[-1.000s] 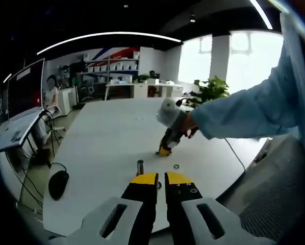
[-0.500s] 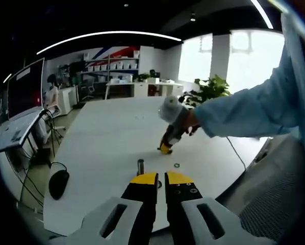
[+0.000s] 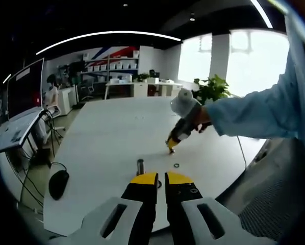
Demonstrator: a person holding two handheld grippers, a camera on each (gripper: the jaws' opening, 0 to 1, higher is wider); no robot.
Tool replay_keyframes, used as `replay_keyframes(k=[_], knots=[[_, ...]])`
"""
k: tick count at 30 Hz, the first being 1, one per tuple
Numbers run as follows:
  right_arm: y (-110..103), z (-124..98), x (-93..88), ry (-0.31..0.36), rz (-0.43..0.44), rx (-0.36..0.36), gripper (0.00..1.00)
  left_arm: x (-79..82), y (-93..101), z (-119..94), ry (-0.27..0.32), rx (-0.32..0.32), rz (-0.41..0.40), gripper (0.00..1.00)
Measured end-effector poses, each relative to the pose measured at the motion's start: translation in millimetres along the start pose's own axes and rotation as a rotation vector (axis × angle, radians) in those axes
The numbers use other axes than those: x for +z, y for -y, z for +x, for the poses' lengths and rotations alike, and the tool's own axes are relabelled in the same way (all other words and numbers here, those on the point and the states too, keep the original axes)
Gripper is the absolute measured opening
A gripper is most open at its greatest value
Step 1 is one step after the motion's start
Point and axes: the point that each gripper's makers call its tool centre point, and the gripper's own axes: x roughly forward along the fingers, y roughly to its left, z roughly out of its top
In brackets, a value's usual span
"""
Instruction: Place the washer onto the threaded stud by aligning its center hole with the stud, sliding it down to the base, and recovering from edge contact or off-axis alignment until the washer reaches the visible bottom stop.
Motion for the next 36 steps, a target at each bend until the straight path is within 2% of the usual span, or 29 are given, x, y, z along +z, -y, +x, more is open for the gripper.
replay_keyframes(k=[8, 25, 36], knots=[[-2, -10, -15.8, 0.038, 0.041, -0.021, 0.09, -0.7, 0.3, 0, -0.005, -0.002, 0.005, 0.03], [-8, -8, -13.5, 0.056, 0.045, -0.016, 0.09, 0.1, 0.1, 0, -0.004, 0.0, 0.005, 0.03], [-27, -26, -22.5, 0.058, 0.026, -0.003, 0.08, 1.1, 0.5, 0, 0.002, -0.001, 0.006, 0.03]])
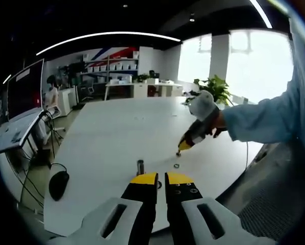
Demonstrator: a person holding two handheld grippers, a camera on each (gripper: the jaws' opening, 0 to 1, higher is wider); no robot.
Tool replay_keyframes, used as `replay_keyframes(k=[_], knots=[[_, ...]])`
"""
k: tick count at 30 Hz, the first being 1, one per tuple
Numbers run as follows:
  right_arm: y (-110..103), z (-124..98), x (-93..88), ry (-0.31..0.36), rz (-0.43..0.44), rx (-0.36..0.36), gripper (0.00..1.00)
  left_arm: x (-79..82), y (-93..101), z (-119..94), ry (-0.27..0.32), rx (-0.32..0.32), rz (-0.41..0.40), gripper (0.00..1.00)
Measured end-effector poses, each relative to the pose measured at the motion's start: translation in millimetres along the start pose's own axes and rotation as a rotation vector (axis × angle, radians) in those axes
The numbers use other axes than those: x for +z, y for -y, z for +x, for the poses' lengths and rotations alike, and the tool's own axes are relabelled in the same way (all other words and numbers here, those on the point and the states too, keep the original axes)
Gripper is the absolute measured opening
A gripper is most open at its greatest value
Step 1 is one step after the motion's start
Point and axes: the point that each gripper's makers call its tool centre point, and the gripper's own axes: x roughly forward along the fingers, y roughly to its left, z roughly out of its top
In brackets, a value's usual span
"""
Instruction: Place the washer onto the threaded stud by aligning its center hole with the stud, sliding it down to the base, and recovering from edge contact or off-axis alignment until the washer reaches the visible bottom stop.
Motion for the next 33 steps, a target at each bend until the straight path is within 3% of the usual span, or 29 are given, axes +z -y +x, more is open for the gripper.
replay_keyframes(k=[8, 18, 24, 27, 33], knots=[[-22, -8, -13.5, -0.016, -0.018, 0.024, 0.08, 0.7, 0.6, 0, 0.005, -0.002, 0.002, 0.03], [-24, -8, -29.6, -0.038, -0.015, 0.019, 0.08, 4.4, 1.2, -2, 0.027, -0.002, 0.003, 0.03], [-26, -10, -28.5, -0.032, -0.01, 0.034, 0.09, 3.3, 1.8, -2, 0.019, -0.005, 0.009, 0.03], [-23, -17, -20.8, 0.015, 0.068, 0.038, 0.22, 4.5, 1.5, -2, 0.026, -0.005, 0.005, 0.03], [-11, -35, -8.1, 0.046, 0.052, 0.021, 0.23, 4.6, 1.4, -2, 0.025, -0.005, 0.007, 0.03]])
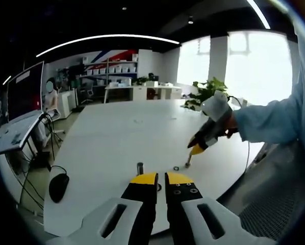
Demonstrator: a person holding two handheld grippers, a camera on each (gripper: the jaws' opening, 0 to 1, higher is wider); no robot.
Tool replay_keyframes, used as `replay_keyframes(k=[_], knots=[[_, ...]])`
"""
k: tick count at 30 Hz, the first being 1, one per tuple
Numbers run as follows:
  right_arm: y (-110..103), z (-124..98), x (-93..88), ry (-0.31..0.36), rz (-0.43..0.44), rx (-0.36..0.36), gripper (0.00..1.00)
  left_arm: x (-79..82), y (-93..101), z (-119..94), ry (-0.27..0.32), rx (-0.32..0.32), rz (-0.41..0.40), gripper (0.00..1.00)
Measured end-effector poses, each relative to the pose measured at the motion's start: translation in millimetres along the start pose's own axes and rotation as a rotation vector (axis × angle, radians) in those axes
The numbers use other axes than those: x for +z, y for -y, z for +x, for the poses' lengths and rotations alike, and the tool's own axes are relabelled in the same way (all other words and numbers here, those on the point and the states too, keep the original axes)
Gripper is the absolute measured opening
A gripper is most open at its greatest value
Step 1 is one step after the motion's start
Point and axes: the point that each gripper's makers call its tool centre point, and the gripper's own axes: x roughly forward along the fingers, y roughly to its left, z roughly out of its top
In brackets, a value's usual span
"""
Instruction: Place the washer onto the threaded stud by aligning its center hole with the stud, sliding it down to the base, and recovering from edge contact or off-axis alignment until the washer reaches the visible bottom stop.
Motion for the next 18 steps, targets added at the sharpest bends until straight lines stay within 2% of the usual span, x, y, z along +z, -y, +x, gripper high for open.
replay_keyframes(k=[2, 7, 12, 15, 18], knots=[[1, -3, 4.7, 0.002, -0.017, 0.01, 0.24, -0.6, 0.2, 0, -0.004, -0.001, 0.001, 0.03], [4, -5, 5.1, -0.063, -0.104, 0.029, 0.25, -1.6, 0.6, 0, -0.009, -0.003, 0.002, 0.03], [2, -2, 15.8, -0.092, -0.171, 0.054, 0.25, -1.7, 0.1, 0, -0.008, -0.002, 0.001, 0.03], [-8, 2, 18.6, -0.145, -0.241, 0.117, 0.25, -1.8, 0.0, 0, -0.007, -0.001, 0.001, 0.03], [-14, 9, 19.8, -0.182, -0.304, 0.146, 0.25, -1.5, -0.2, 0, -0.005, -0.001, 0.001, 0.03]])
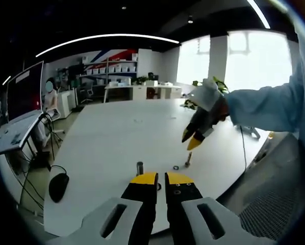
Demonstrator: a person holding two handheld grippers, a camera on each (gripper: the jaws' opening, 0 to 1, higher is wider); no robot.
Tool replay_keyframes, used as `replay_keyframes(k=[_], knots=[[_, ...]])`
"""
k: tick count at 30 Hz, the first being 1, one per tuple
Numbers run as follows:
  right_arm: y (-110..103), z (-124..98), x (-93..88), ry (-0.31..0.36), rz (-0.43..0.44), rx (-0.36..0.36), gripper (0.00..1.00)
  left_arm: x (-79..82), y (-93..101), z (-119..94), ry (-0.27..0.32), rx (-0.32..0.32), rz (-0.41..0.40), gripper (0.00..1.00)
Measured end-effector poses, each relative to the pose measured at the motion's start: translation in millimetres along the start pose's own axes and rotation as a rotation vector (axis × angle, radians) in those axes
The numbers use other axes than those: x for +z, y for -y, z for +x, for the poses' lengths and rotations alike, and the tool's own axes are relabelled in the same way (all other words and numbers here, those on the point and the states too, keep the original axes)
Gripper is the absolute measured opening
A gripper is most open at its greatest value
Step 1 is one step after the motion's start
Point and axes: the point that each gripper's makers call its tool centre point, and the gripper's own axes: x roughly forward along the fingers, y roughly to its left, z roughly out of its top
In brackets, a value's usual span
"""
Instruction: Place the washer onto the threaded stud by aligning its center hole with the stud, sliding it down to the base, and recovering from edge contact or off-axis alignment until the washer reaches the visible bottom stop.
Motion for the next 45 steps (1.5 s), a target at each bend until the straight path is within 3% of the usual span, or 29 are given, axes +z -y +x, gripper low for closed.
replay_keyframes(k=[10, 20, 35, 40, 45], knots=[[-13, 23, 0.6, -0.132, -0.129, 0.087, 0.28, 0.4, -0.7, 0, 0.003, 0.003, -0.002, 0.03], [-11, 49, -11.5, -0.25, -0.248, 0.088, 0.33, 0.5, -1.3, 0, 0.003, 0.005, -0.004, 0.03], [-11, 73, -17.2, -0.292, -0.248, 0.119, 0.31, 1.1, -1.6, 0, 0.006, 0.008, -0.007, 0.03], [-11, 76, -19.1, -0.303, -0.24, 0.123, 0.23, 1.2, -1.7, 0, 0.007, 0.008, -0.007, 0.03], [-13, 79, -23.4, -0.318, -0.236, 0.131, 0.22, 0.9, -1.6, 0, 0.006, 0.008, -0.008, 0.03]])
